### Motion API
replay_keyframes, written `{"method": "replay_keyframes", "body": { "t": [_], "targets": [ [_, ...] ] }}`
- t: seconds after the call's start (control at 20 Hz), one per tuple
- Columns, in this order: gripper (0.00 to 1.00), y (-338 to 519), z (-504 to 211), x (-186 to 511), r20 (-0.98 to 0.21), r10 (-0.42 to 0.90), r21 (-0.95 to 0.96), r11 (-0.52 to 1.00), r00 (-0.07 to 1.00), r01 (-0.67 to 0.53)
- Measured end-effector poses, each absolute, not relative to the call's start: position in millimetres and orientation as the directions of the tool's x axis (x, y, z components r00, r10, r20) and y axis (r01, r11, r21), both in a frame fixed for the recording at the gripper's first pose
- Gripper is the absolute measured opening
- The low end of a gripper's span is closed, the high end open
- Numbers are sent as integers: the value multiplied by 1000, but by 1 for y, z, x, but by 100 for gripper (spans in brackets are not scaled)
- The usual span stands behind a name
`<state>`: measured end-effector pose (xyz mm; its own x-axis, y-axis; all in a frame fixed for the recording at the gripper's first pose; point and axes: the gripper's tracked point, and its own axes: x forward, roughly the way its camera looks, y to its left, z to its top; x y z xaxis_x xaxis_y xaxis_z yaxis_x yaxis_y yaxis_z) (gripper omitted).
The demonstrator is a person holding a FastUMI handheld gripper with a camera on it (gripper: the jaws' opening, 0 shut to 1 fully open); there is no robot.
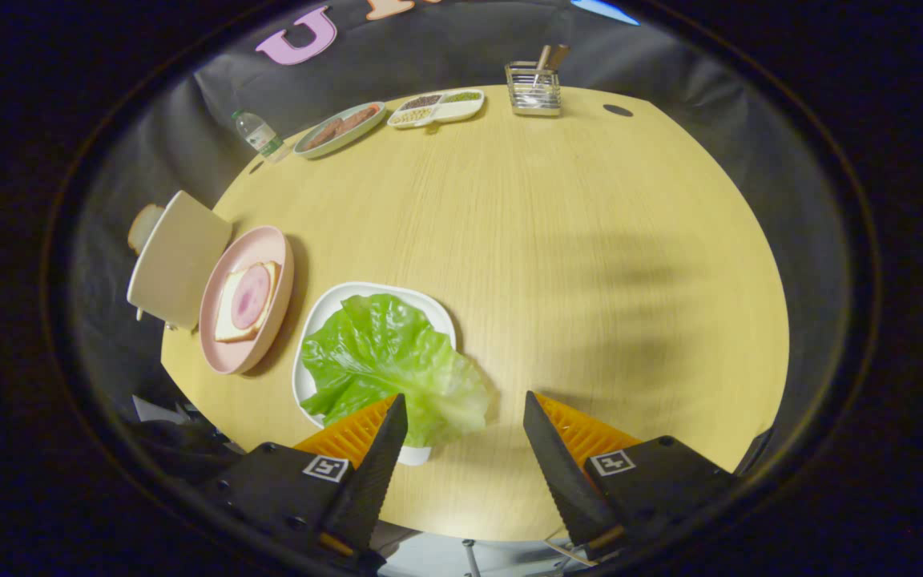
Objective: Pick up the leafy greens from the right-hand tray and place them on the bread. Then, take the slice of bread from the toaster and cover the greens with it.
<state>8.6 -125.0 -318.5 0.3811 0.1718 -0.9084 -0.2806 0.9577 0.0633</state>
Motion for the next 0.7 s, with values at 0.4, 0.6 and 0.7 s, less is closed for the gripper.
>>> {"method": "replay_keyframes", "body": {
  "t": [0.4, 0.6, 0.7],
  "targets": [
    [58, -118, -328, 8, -923, 139, 31, 957, 359, -289],
    [34, -114, -325, 9, -919, 117, -2, 953, 376, -301],
    [21, -114, -323, 12, -915, 87, -41, 951, 395, -306]
  ]
}}
